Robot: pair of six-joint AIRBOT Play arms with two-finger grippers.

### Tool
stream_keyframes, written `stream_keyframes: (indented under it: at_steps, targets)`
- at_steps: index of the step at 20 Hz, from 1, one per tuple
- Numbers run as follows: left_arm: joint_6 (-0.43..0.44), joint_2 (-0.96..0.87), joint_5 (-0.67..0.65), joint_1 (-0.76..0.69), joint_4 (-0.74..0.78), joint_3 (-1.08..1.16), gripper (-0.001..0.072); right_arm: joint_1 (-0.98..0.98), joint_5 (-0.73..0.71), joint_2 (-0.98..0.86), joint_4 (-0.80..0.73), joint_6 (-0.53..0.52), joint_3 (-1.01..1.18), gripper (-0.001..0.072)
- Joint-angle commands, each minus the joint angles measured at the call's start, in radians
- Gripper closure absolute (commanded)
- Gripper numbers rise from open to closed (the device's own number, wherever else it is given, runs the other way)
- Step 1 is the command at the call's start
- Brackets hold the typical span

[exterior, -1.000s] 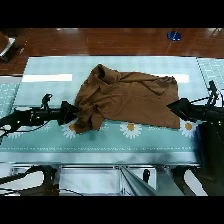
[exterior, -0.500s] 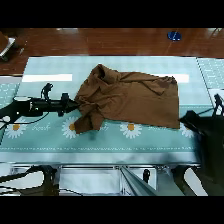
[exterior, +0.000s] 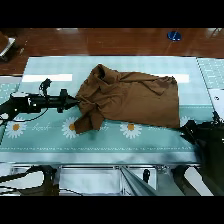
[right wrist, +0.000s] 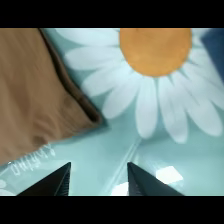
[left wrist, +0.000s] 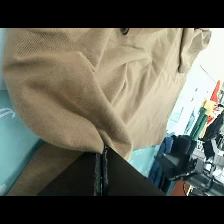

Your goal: Fold the shirts.

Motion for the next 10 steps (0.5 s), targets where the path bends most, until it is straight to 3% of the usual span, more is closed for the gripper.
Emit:
stream_keyframes:
  at_steps: [1, 9, 10]
  targets:
    - [0.0, 0.0, -0.002, 0.001, 0.0, 0.002, 0.0689, -0.005, -0.057, -0.118, 0.109, -0.064, 0.019, 0.0299]
    - [0.001, 0.0, 0.003, 0.001, 0.0, 0.002, 0.0689, 0.099, -0.102, -0.333, 0.24, -0.125, 0.167, 0.0309]
    - [0.001, 0.0, 0.003, 0.001, 0.0, 0.002, 0.0689, 0.137, -0.097, -0.349, 0.239, -0.128, 0.191, 0.036]
